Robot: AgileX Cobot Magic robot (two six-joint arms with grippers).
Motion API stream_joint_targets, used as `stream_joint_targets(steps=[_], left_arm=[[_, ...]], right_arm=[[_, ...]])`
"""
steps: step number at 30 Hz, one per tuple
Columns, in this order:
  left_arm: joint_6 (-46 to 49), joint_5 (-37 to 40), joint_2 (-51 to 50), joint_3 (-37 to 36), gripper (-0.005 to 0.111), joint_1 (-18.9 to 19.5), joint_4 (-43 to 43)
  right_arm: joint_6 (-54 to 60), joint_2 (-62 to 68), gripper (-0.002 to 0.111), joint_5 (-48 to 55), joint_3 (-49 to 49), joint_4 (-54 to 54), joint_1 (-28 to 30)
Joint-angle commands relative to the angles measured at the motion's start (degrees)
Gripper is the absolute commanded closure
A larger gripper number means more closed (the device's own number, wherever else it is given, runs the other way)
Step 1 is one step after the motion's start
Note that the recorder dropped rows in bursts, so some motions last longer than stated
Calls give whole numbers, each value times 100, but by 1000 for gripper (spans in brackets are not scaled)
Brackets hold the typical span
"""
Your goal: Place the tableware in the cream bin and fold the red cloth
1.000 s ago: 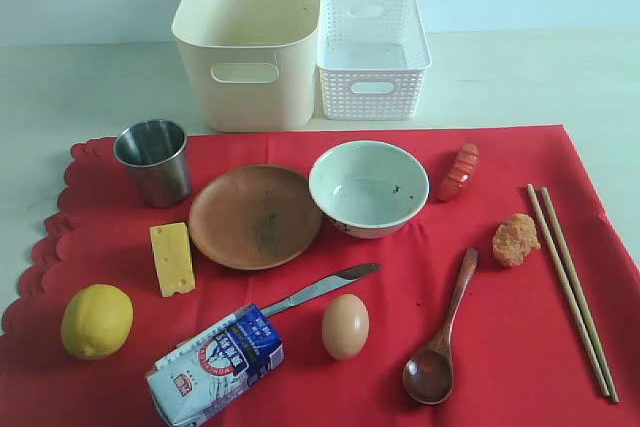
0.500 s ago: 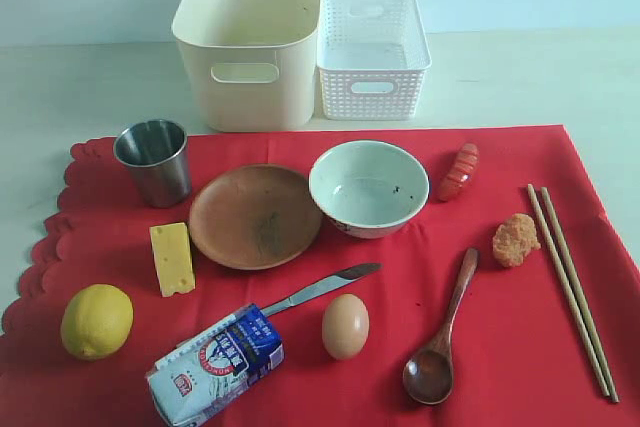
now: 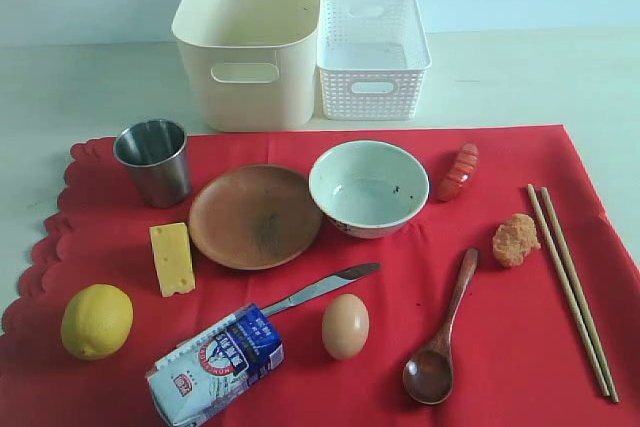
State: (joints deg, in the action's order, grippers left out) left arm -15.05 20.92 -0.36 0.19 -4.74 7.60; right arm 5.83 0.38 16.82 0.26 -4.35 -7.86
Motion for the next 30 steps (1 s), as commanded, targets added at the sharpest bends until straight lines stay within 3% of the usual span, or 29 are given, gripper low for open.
stream_joint_targets(steps=[1,14,30], left_arm=[[1,-20,36,-19,107,9,-41],[1,-20,36,-19,107,9,-41],[1,-20,36,-19,107,9,-41]], right_arm=[[-1,-38,108,-56,-26,2,35],[-1,-22,108,13,441,2,35],[-1,1323,108,23,1638,2,35]])
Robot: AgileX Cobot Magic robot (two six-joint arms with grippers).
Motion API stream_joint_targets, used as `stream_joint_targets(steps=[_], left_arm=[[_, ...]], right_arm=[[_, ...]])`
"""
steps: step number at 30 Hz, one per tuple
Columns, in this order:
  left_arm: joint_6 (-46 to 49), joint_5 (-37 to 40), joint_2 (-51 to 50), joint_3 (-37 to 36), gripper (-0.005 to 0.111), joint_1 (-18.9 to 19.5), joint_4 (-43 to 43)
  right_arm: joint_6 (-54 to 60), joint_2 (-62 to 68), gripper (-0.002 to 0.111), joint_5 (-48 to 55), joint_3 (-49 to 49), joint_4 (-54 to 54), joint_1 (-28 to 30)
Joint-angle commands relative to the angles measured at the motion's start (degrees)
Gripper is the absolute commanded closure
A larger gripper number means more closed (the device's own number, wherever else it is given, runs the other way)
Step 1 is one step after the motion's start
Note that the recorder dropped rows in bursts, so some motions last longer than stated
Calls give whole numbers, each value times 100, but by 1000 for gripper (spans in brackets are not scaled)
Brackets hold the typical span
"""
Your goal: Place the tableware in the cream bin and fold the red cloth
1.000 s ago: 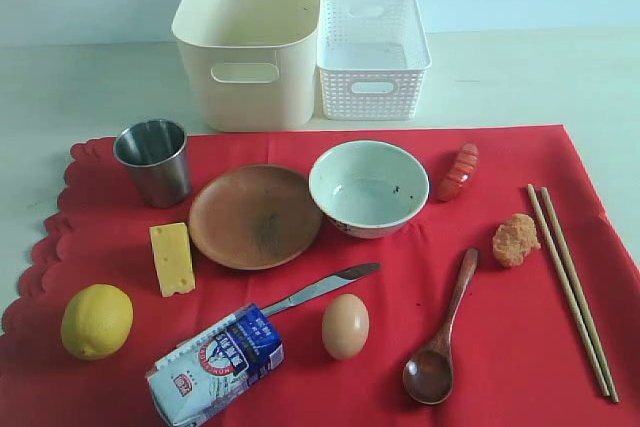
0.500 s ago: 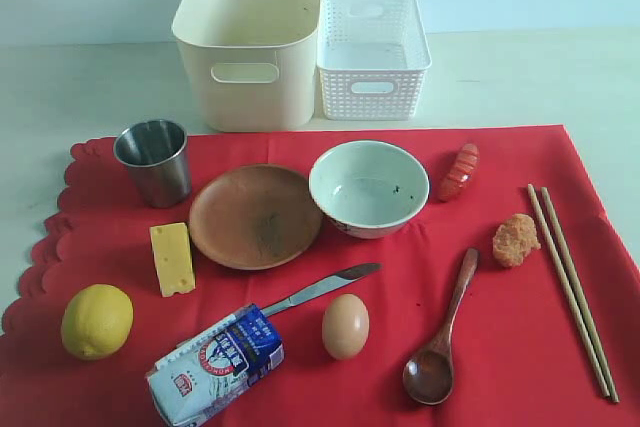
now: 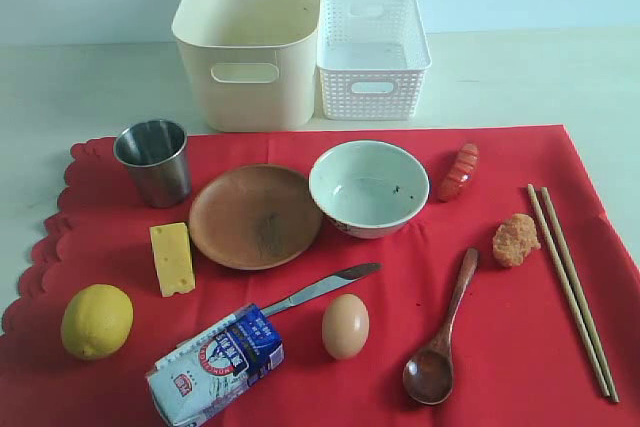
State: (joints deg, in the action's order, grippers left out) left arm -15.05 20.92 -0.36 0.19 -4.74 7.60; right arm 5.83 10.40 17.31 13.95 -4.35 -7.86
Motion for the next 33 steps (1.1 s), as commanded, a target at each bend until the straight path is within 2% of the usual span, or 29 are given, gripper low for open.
stream_joint_targets(steps=[1,18,33], left_arm=[[1,-20,36,-19,107,9,-41],[1,-20,36,-19,107,9,-41],[1,-20,36,-19,107,9,-41]], right_arm=[[-1,530,108,-26,446,2,35],[-1,2759,108,-64,2147,2,24],[-1,2826,108,-63,2170,30,23]])
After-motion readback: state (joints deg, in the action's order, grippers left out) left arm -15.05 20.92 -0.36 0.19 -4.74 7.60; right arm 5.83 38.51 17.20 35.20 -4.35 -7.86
